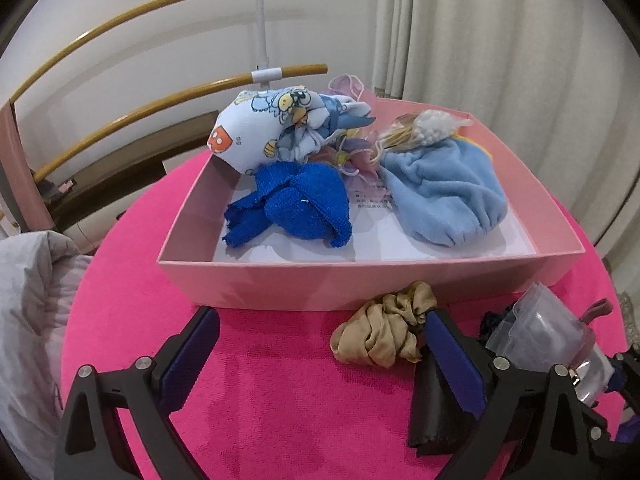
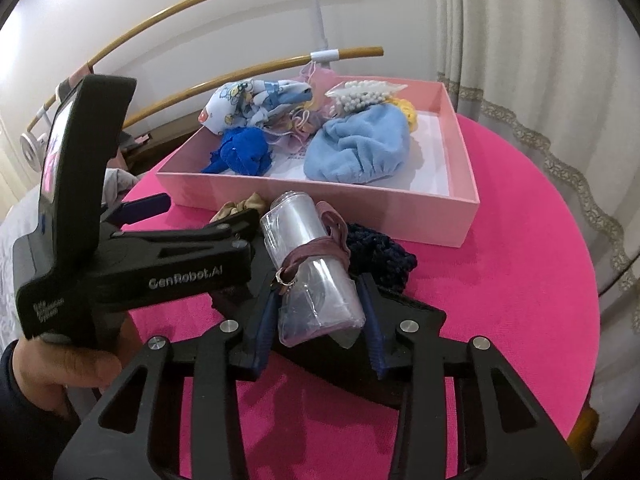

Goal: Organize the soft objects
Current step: 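Grasp the tan scrunchie with the left tool while the right tool grasps the clear pouch, then lower the scrunchie and clear pouch into the pink box and open both tools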

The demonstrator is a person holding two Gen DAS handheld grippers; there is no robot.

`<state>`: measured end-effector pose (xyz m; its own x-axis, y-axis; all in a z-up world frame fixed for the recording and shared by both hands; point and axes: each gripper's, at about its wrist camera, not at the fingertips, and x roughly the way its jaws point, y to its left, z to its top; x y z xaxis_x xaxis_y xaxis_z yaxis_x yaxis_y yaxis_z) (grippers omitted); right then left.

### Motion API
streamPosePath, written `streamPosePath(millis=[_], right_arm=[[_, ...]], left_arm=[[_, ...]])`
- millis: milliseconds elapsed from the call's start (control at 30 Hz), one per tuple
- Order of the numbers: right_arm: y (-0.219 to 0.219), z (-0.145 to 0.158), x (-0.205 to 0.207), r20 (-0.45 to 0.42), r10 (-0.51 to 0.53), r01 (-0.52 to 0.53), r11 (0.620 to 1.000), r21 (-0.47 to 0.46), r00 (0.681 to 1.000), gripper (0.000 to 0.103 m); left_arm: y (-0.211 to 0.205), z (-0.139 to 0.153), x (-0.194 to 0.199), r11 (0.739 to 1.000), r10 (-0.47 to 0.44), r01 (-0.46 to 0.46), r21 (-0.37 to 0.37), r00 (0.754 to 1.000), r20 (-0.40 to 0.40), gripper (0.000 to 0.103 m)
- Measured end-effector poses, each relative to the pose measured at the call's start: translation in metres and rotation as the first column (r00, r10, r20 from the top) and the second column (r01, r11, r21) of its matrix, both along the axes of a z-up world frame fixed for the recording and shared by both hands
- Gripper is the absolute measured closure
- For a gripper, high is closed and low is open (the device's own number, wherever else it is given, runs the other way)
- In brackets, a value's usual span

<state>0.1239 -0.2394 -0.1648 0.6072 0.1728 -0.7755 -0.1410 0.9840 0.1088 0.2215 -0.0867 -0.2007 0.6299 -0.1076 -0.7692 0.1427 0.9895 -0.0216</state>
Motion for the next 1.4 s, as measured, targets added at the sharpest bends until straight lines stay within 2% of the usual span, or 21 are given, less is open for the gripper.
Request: streamPosePath(millis=[167,267,333,367,400,433,500,667,833,1167,1400], right_arm=[[0.003,-0.001,0.004,0.001,0.005,-0.005,1.0,-0.001,1.0,0.062],[0.005,-0.001,0.007,0.003,0.003,-0.003,1.0,-0.006,1.0,0.063],[0.005,-0.001,0.006,0.005,0.009,-0.009,1.0,0.01,1.0,0.068],[0.006,-0.001,0.005,0.008,0.008,-0.008,1.0,0.014,1.0,0.069],[0.006,0.0,0.003,0.015,0.007,-0.007,1.0,0.018,1.0,0.07],[0.006,0.001,0.001,0.02,0.005,-0.005,1.0,0.024,1.0,0.07],[0.006,0.002,-0.002,0.024,-0.005,0.004,1.0,0.027,1.0,0.07],[0.002,0.008,-0.011,0.038,-0.023,0.021,0.999,0.04,0.999,0.07],[0.004,0.019,-0.022,0.063,-0.024,0.021,0.999,0.041,0.998,0.07],[0.016,0.048,-0.033,0.11,-0.014,0.01,0.999,0.039,0.994,0.07],[0.017,0.076,-0.025,0.155,-0.018,0.016,1.0,0.016,0.988,0.07]], left_arm=[[0.002,-0.002,0.002,1.0,0.008,-0.008,-0.004,1.0,-0.005,0.001],[-0.001,-0.009,0.006,1.0,0.006,-0.006,0.006,1.0,-0.008,0.003],[0.001,-0.011,0.01,0.999,-0.017,0.015,-0.036,0.999,-0.042,0.027],[-0.001,-0.013,0.01,1.0,-0.026,0.025,-0.017,0.998,-0.056,0.048],[-0.002,-0.013,0.008,1.0,-0.025,0.025,0.007,0.999,-0.045,0.053],[-0.002,-0.013,0.006,0.999,-0.038,0.038,0.001,0.999,-0.039,0.059],[0.001,-0.011,0.001,0.999,-0.044,0.044,-0.01,0.998,-0.042,0.079],[0.015,-0.003,-0.013,0.999,-0.029,0.028,-0.033,0.999,-0.043,0.082],[0.028,0.016,-0.034,0.999,-0.015,0.014,-0.047,1.0,-0.014,0.083],[0.047,0.07,-0.082,0.999,-0.008,0.011,-0.034,0.998,0.068,0.083],[0.044,0.114,-0.091,1.0,-0.009,0.011,-0.012,0.99,0.141,0.083]])
